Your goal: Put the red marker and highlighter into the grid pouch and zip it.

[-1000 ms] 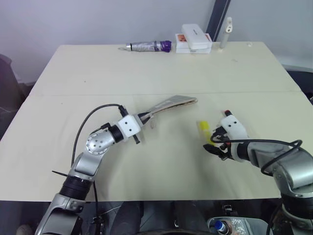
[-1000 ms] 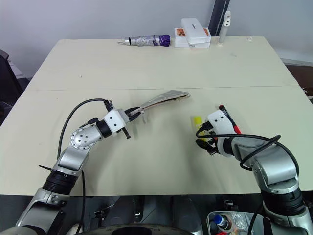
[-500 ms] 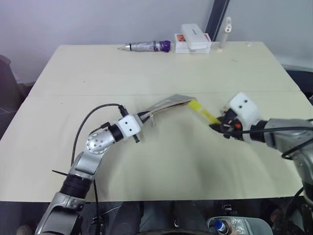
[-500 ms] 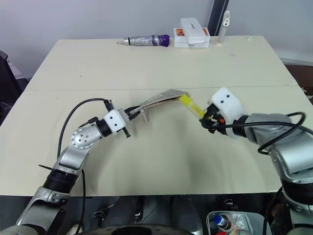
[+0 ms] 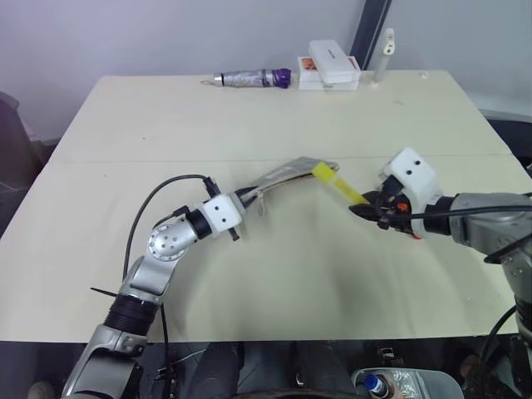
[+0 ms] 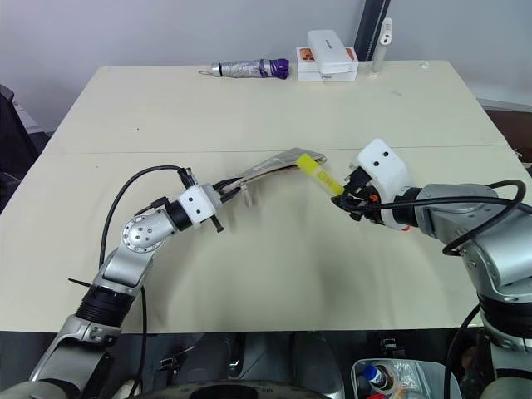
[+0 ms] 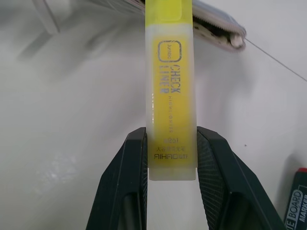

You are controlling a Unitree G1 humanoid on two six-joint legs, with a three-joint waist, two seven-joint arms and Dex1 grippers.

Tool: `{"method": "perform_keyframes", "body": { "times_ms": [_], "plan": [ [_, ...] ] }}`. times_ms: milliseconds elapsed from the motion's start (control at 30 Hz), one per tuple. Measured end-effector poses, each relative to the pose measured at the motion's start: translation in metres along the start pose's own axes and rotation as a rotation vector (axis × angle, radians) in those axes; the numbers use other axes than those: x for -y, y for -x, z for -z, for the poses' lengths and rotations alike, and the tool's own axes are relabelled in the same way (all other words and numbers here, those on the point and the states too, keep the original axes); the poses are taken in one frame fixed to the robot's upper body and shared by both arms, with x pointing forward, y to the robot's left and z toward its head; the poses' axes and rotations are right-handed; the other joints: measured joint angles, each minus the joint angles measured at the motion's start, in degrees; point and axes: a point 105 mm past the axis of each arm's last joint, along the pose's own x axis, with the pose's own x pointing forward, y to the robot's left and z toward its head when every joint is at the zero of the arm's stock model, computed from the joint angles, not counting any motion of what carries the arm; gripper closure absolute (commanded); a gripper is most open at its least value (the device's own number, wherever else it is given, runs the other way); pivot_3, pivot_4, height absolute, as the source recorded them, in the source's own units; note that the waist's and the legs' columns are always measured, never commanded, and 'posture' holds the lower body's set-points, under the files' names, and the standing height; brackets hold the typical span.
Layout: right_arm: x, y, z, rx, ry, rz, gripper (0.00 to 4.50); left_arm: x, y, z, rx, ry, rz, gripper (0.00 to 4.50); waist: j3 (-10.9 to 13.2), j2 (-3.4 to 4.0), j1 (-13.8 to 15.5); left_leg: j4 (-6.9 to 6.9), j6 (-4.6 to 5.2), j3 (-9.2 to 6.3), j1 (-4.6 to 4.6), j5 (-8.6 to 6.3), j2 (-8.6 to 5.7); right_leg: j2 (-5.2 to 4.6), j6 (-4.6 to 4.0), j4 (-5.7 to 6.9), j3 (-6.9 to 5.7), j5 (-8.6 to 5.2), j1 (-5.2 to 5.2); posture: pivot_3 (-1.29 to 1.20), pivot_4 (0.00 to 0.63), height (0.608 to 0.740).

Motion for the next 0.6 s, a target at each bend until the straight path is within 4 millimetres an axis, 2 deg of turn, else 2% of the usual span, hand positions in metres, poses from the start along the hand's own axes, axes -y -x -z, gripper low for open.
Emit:
{"method": "perform_keyframes", "body": {
  "times_ms": [600],
  "plan": [
    [-0.002,-0.011,0.015,-0.052,-0.028,-0.019,3.66,0.004,-0.001,-0.006,0.015,-0.040,0.030,4.50,0.0,0.00,0.0,0.00,0.00,0.00,0.00,0.00,0.00,0.02,0.00,0.00,0.00,0.00,0.00,0.00,0.150,0.740]
  ]
}}
